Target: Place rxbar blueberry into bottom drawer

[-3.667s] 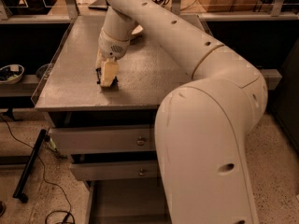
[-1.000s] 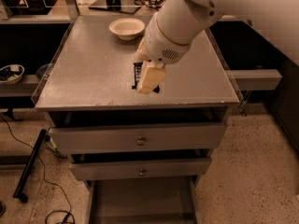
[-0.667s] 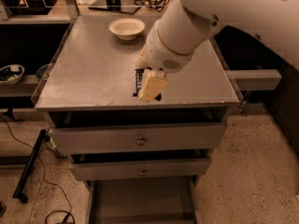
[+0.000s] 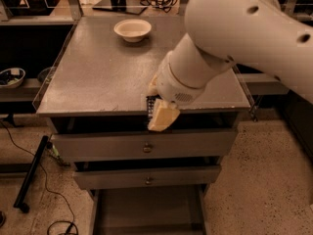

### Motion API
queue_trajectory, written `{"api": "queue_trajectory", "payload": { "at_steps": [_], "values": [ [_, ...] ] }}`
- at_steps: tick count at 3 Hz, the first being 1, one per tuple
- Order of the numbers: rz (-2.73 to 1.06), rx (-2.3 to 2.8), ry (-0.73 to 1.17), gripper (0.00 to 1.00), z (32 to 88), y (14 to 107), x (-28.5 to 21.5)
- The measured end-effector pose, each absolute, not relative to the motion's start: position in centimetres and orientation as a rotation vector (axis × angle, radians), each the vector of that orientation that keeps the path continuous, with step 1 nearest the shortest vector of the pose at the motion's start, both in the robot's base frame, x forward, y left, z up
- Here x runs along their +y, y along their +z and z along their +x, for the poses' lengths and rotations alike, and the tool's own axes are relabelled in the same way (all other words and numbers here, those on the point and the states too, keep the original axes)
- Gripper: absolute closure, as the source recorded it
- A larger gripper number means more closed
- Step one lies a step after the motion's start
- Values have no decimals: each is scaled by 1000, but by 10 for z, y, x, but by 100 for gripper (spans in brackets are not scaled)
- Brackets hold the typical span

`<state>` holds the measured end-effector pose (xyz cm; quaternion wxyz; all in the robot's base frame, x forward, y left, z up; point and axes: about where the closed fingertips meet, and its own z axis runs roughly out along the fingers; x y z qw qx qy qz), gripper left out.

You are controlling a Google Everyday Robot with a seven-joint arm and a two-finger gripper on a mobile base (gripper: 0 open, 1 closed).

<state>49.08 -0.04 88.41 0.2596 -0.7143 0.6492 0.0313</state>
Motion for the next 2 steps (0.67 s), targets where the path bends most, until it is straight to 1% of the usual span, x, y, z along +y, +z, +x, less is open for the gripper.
{"api": "queue_trajectory", "payload": {
  "at_steps": [2],
  "values": [
    [-1962,1784,169,100,479,848,-4]
  ]
}}
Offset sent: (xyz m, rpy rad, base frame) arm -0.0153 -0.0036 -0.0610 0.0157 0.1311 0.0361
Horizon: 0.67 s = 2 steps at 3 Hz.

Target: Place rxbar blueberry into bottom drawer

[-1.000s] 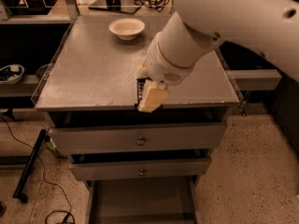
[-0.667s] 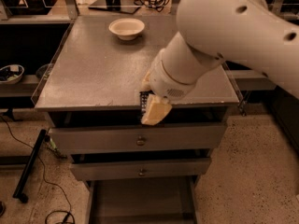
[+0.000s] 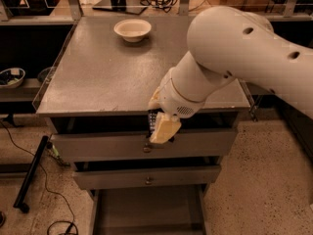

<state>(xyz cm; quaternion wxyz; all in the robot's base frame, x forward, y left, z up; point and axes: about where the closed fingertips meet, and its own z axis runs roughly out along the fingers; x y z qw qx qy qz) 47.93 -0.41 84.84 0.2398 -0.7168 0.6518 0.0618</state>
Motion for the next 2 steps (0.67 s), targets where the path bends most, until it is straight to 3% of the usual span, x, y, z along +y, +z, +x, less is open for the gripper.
{"api": "queue_trajectory", "payload": {
  "at_steps": [2],
  "values": [
    [-1937,1800,215,100,460,825,-3]
  ]
}}
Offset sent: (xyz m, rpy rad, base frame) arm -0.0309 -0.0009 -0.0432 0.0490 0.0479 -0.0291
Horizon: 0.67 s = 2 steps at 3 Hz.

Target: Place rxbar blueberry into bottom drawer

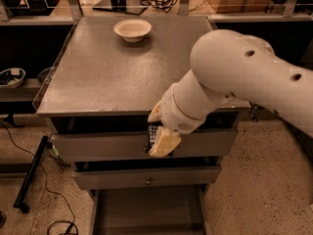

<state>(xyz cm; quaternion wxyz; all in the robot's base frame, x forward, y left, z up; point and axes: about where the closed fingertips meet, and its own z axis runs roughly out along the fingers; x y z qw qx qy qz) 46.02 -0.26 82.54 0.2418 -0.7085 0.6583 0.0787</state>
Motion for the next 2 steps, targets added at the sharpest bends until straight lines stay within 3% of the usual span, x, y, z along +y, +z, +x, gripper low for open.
{"api": "queue_trajectory", "payload": {
  "at_steps": [2],
  "values": [
    [-1943,1817,320,100,432,776,-9]
  ]
}}
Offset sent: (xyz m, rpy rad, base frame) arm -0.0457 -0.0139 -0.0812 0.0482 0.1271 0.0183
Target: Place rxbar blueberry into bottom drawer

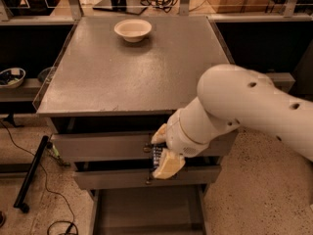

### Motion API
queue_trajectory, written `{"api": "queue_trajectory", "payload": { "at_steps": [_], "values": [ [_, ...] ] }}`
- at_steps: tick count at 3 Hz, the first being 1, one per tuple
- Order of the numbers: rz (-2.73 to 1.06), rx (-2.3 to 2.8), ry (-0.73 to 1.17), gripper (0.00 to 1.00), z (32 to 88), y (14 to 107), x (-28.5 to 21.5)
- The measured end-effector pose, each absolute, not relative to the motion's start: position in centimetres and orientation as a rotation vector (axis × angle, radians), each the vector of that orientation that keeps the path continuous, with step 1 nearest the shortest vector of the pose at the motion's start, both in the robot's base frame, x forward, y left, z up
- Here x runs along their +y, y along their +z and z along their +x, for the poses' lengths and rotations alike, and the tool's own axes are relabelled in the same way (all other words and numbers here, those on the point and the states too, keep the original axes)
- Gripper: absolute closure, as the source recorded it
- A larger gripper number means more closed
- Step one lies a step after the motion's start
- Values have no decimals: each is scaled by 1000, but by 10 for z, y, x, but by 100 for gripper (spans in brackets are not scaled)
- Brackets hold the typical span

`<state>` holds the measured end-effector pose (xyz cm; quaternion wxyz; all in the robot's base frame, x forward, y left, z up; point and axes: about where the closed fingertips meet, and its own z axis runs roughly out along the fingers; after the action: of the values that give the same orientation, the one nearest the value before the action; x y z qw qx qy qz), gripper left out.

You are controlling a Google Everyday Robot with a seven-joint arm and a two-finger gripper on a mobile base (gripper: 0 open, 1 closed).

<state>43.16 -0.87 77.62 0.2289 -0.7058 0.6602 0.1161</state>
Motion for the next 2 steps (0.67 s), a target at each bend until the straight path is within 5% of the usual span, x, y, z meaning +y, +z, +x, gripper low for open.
{"api": "queue_trajectory", "payload": {
  "at_steps": [2],
  "values": [
    [-2006,1811,408,100,415,745,-3]
  ]
}}
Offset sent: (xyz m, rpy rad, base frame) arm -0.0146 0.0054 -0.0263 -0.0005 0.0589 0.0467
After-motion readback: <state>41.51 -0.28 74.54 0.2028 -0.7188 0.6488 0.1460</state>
